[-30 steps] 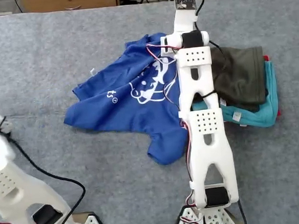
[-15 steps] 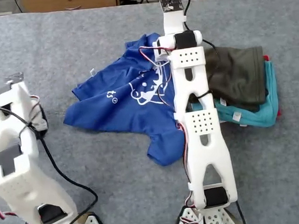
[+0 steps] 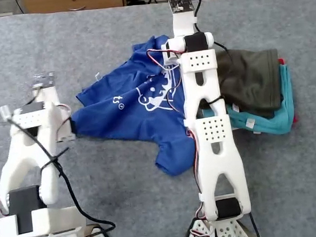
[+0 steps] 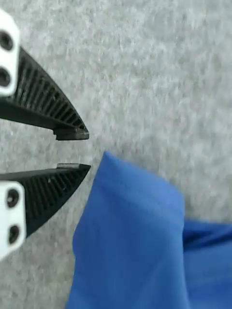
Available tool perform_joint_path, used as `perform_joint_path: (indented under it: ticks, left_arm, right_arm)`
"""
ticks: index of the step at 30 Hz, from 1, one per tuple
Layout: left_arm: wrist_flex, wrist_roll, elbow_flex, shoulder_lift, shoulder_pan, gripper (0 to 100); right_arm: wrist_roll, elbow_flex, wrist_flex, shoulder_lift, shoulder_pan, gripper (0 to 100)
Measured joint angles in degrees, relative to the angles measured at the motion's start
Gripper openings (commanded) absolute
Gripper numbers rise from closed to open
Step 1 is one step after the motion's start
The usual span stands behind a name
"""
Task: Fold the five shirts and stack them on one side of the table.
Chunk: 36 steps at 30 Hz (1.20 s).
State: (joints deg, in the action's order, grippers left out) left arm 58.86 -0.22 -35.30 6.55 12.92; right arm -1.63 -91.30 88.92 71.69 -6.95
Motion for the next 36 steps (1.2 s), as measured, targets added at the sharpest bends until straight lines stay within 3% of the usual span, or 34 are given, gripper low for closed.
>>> perform_joint_path:
  ticks: [6, 16, 24, 36]
  left_arm:
    - [-1.58, 4.22, -0.44, 0.00, -2.99, 12]
    - [-2.11, 7.91, -1.49, 1.76, -0.88, 12]
    - [-0.62, 8.53, -1.41, 8.79, 0.79, 23]
    - [-7.38, 8.53, -2.20, 0.18, 2.73, 23]
  right_arm:
    - [0.00, 0.00, 0.35, 0.00, -0.62, 1.5]
    - [0.09, 0.00, 0.35, 0.00, -1.58, 1.5]
    - [0.09, 0.00, 0.35, 0.00, -1.58, 1.5]
    - [0.09, 0.00, 0.35, 0.00, -1.58, 1.5]
